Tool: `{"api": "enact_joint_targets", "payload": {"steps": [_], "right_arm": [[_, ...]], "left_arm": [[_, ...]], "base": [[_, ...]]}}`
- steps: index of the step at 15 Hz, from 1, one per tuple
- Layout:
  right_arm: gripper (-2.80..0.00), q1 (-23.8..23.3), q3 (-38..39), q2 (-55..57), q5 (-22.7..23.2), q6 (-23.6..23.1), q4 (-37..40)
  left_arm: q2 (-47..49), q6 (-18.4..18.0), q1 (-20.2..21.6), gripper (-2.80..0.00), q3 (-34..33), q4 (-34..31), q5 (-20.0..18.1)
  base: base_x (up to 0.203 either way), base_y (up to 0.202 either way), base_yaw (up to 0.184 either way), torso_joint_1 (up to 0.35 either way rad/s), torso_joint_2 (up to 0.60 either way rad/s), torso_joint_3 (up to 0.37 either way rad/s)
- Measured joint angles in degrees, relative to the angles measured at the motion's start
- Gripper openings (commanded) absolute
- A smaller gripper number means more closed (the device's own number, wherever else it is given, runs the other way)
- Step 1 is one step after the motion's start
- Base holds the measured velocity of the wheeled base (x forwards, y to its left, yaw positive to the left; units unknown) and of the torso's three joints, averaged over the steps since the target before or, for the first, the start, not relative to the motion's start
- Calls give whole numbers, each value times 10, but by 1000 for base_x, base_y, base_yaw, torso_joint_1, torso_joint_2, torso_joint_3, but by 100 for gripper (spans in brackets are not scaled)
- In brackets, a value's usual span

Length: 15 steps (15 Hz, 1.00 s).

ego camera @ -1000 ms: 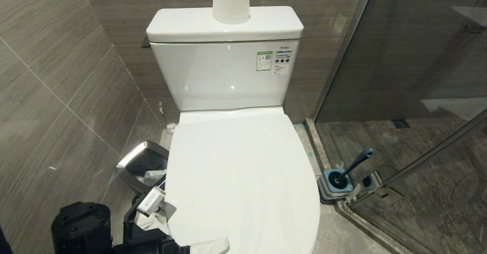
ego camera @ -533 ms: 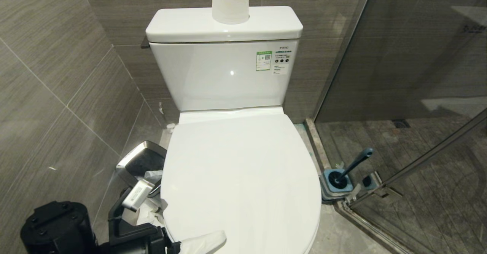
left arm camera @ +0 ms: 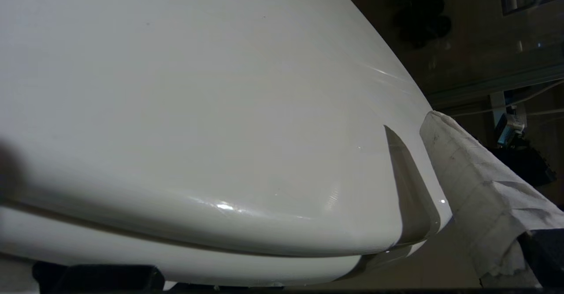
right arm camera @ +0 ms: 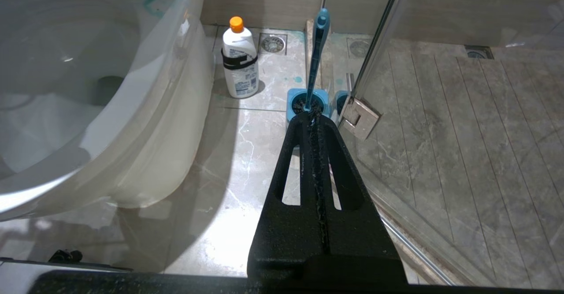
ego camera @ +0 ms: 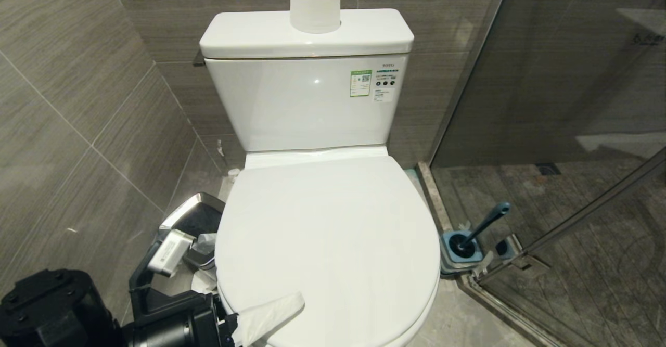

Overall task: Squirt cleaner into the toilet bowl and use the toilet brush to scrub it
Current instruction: Use the left hand to lift the toilet lid slightly

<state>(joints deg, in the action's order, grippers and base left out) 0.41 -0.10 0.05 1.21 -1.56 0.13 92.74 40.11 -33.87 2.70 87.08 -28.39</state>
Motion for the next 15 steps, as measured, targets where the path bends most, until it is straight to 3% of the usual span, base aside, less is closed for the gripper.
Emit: {"api": "enact_joint_targets", "payload": {"steps": [15], "right_arm": [[-280, 0, 0, 0, 0, 0, 0]], "left_arm": [[-36, 2, 0, 0, 36, -3, 10]], "base": [[0, 0, 0, 0, 0, 0]]}}
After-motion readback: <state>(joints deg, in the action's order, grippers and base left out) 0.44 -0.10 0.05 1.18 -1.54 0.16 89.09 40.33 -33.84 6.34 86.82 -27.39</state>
